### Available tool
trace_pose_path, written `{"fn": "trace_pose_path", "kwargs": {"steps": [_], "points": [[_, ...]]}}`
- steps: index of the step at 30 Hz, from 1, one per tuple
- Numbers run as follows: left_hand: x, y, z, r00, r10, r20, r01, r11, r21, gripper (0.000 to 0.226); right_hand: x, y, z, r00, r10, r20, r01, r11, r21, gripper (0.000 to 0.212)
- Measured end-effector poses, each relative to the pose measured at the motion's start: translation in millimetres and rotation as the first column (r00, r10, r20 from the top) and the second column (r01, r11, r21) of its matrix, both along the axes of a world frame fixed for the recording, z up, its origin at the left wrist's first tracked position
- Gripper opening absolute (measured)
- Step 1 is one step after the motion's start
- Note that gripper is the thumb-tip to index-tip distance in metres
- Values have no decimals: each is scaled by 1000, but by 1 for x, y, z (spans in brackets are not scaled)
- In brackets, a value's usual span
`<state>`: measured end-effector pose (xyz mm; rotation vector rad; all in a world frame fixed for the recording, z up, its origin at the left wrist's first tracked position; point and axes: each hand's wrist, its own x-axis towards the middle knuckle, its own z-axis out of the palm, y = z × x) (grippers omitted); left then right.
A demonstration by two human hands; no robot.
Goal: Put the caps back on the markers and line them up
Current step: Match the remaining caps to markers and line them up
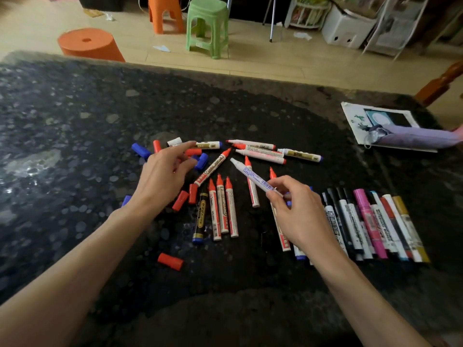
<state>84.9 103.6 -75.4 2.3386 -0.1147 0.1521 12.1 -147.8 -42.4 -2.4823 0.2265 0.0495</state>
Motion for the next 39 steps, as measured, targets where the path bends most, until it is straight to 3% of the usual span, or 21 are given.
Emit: {"fn": "trace_pose_path", "kwargs": {"steps": [1, 3, 6, 9, 15, 19, 24, 28, 31, 33, 35, 39], "points": [[-2, -4, 4, 995, 6, -102, -27, 978, -206, 26, 0, -1, -1, 1000, 1, 6, -1, 1000, 14, 20], [-6, -13, 11, 957, -31, -290, -137, 831, -540, 20, -1, -1, -2, 1000, 10, 18, -10, 999, 37, 16], [-9, -20, 16, 881, -149, -449, -281, 599, -750, 22, -3, -2, -2, 999, 31, 32, -33, 998, 45, 15], [-10, -22, 17, 834, -244, -495, -315, 525, -790, 29, -4, -2, -1, 998, 41, 51, -43, 998, 47, 15], [-11, -22, 20, 824, -264, -501, -320, 513, -796, 27, -2, -2, 1, 997, 57, 60, -60, 997, 48, 16], [-15, -25, 21, 814, -289, -504, -256, 600, -758, 25, -2, -1, 1, 994, 86, 64, -89, 995, 52, 17], [-18, -29, 22, 938, -200, -283, 38, 871, -490, 10, -2, 0, -2, 978, 189, 83, -191, 981, 18, 22], [-21, -31, 25, 934, -290, -211, 183, 892, -414, 11, 1, -1, -4, 944, 321, 74, -320, 947, -32, 29], [-20, -30, 32, 902, -315, -295, 105, 824, -557, 24, 3, -8, -2, 930, 327, 166, -328, 944, -25, 25], [-16, -34, 35, 847, -347, -402, -98, 642, -760, 46, 2, -8, 0, 916, 356, 183, -358, 933, -18, 26], [-13, -42, 35, 786, -395, -476, -263, 483, -835, 60, 0, -3, -1, 891, 417, 176, -421, 907, -20, 28], [-18, -58, 31, 709, -481, -516, -338, 411, -847, 64, -5, 8, -4, 838, 497, 226, -494, 866, -74, 31]]}}
